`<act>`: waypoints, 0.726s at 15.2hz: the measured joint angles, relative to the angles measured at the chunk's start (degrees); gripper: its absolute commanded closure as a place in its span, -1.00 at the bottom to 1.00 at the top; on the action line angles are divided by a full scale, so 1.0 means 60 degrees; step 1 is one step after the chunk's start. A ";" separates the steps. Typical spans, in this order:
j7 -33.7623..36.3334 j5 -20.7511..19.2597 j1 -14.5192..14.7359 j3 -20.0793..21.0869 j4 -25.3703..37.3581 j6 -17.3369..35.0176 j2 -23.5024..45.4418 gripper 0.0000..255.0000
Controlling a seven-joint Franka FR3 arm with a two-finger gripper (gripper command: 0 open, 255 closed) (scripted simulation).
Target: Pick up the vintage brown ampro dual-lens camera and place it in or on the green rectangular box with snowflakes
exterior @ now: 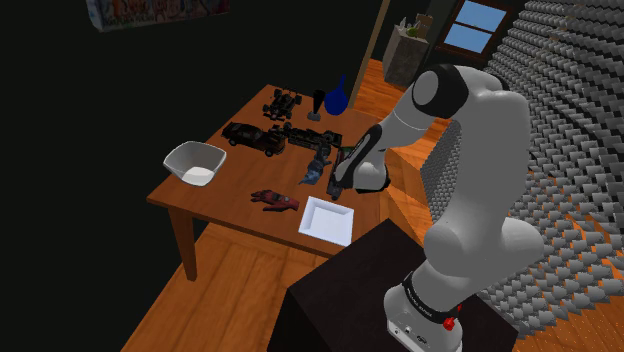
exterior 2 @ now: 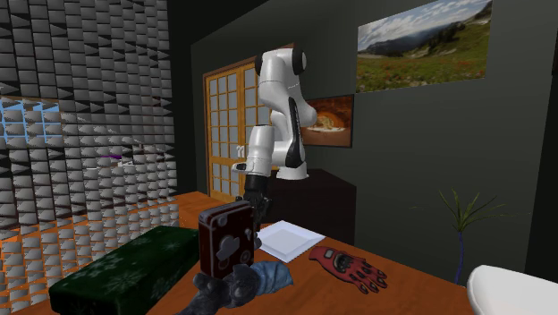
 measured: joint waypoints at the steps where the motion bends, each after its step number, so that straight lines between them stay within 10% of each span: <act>1: 0.0000 0.0000 0.0001 0.0000 0.0000 -0.0001 0.0000 1.00; 11: -0.0017 0.0061 0.0143 -0.0165 -0.0530 -0.0850 -0.1357 1.00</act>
